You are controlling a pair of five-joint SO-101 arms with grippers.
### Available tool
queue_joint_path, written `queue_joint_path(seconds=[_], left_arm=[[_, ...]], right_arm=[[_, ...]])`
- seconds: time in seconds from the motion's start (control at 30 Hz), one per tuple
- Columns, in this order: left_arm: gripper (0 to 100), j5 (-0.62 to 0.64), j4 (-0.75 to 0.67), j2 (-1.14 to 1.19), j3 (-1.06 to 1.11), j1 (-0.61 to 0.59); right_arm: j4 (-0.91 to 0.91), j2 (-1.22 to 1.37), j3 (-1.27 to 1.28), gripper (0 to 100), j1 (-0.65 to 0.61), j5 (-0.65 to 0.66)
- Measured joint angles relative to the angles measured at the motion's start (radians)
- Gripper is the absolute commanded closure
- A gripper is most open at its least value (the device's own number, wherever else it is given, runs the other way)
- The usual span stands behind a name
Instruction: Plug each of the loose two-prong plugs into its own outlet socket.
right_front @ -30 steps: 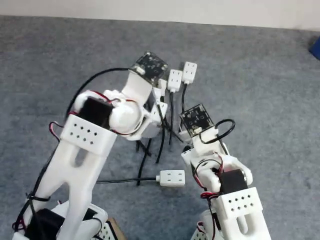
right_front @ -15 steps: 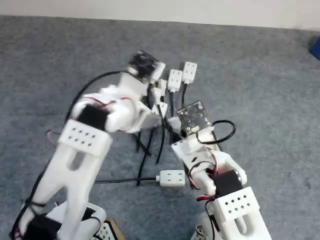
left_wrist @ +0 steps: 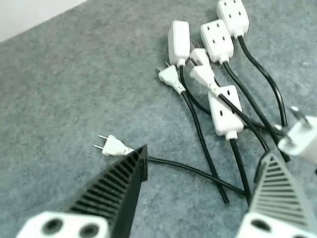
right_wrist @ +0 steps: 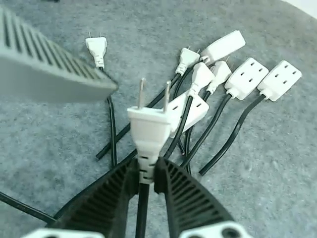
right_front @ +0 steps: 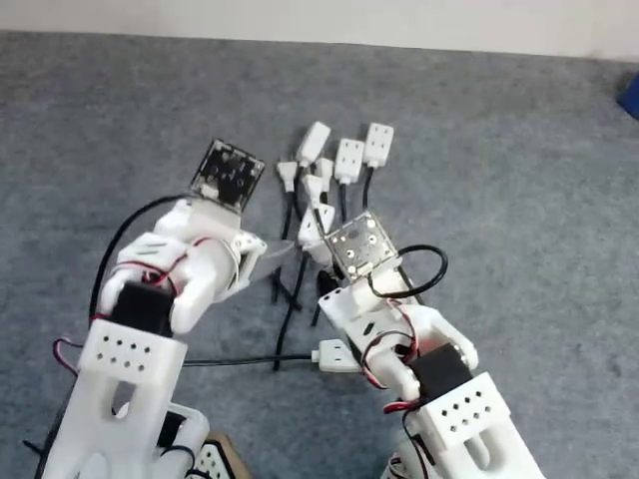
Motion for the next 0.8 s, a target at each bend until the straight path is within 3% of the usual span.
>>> queue_joint_path(seconds=[0.47,0.8], left_arm=[[66,0.040,-0.011,-0.098,0.041,0.078],[66,0.040,-0.120,0.018,0.130,0.078]], right_arm=[[0.008,0.000,0.072,99.1,-0.043,0.008],[0.189,0.002,-0.068,99.1,-0.046,0.008]])
